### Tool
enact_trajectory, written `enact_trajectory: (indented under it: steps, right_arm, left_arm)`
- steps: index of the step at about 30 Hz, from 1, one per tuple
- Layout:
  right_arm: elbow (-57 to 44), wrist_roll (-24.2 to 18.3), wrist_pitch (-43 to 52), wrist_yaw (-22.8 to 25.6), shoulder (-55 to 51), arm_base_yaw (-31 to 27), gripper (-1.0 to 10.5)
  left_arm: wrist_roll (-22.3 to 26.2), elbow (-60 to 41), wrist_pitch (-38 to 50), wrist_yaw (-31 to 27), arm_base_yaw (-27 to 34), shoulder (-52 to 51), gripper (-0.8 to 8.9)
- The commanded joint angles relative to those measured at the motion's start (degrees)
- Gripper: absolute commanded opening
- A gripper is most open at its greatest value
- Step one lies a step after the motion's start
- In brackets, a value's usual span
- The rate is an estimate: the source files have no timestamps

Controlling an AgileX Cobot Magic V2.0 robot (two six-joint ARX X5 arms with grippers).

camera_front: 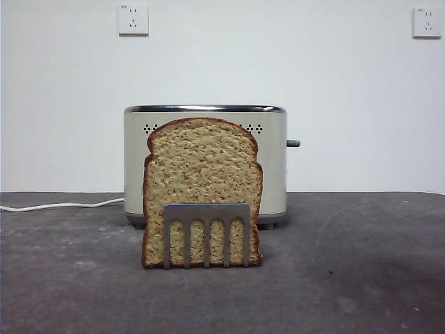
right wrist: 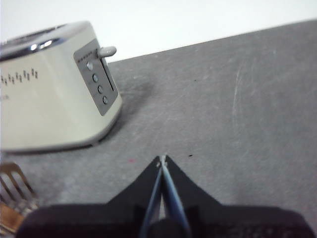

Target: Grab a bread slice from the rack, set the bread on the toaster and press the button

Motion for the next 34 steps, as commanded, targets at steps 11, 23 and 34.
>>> enact_trajectory:
  steps: [11,23,34]
  right_arm:
    - [7.9,13.5,-0.2,-2.3,6.2,0.0,-0.1]
    - [32.8,1.5,-14.1,-15.4,25.9,0.1,-0.1]
    - [58.4,-17.3,-43.5,-16.7,41.0,2.5,-0.1]
  left_arm:
    - [-4.8,8.7,-3.5,7.4,0.1,0.6,-0.08]
    - [1.5,29.4,-16.0,16.2,0.1,12.9,-0.08]
    - [17.3,47.7,-33.2,30.2,0.1,28.0,-0.08]
